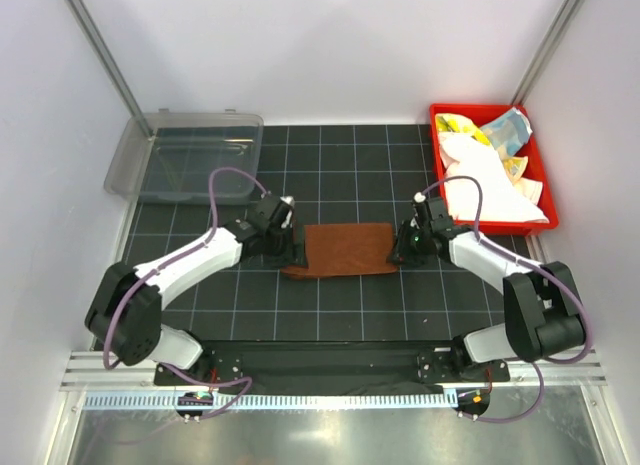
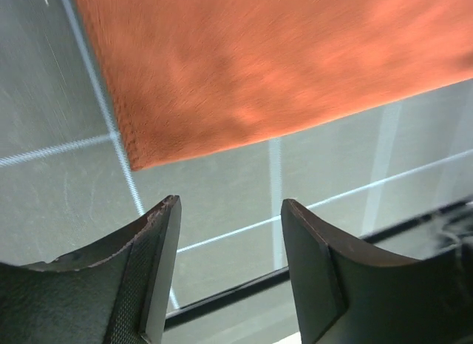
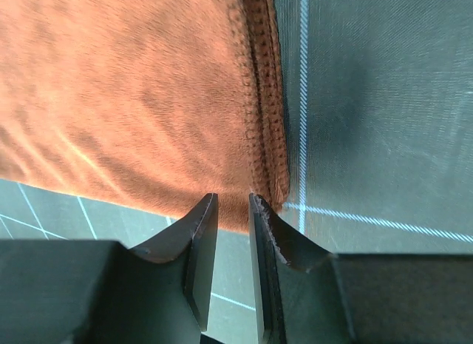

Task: Fold and stack the towels
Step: Neatly place the folded towel into the bin

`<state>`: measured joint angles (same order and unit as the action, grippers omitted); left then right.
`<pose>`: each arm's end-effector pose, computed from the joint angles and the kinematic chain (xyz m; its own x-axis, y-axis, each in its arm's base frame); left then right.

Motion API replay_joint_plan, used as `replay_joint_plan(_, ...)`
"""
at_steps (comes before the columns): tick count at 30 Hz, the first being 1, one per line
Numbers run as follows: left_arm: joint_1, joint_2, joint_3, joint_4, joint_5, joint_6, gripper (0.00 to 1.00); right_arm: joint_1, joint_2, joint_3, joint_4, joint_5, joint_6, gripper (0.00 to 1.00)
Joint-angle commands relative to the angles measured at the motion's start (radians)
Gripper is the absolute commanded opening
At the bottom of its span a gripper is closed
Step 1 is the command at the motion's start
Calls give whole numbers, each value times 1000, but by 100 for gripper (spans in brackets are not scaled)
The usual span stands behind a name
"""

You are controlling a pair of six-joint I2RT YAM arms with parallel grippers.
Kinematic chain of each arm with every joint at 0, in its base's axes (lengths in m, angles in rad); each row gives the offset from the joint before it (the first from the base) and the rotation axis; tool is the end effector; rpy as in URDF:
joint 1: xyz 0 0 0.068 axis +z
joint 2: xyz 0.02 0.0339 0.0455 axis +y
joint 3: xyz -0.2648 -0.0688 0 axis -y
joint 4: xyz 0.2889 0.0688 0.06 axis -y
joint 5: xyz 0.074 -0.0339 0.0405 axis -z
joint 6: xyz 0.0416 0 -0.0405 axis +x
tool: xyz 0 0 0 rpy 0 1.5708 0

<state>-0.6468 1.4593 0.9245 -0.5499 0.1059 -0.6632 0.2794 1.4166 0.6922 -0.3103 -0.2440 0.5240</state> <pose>0.2556 -0.1985 0.1790 -0.9492 -0.0503 -0.3106 0.0689 0.9299 -0.3613 0.2797 0.0907 0.1303 -0.9087 0.2444 -0.3383 0.0791 0.8968 0.4354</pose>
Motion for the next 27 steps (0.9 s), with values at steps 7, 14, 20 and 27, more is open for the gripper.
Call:
replay_joint_plan(7,174,-30,15,65,50,13,68,-3,-44,-9,-4,5,-30,33)
replay_joint_plan(14,191,65,-15,191,83,-10,71,-3,-13,-82,62,66,7,32)
replay_joint_plan(20,214,147,-19,217,71,-18,72,-3,-87,-102,54,89,4,32)
replay_joint_plan(27,214,226,-15,249,94,-55,66,-3,-225,-79,5,60,5,44)
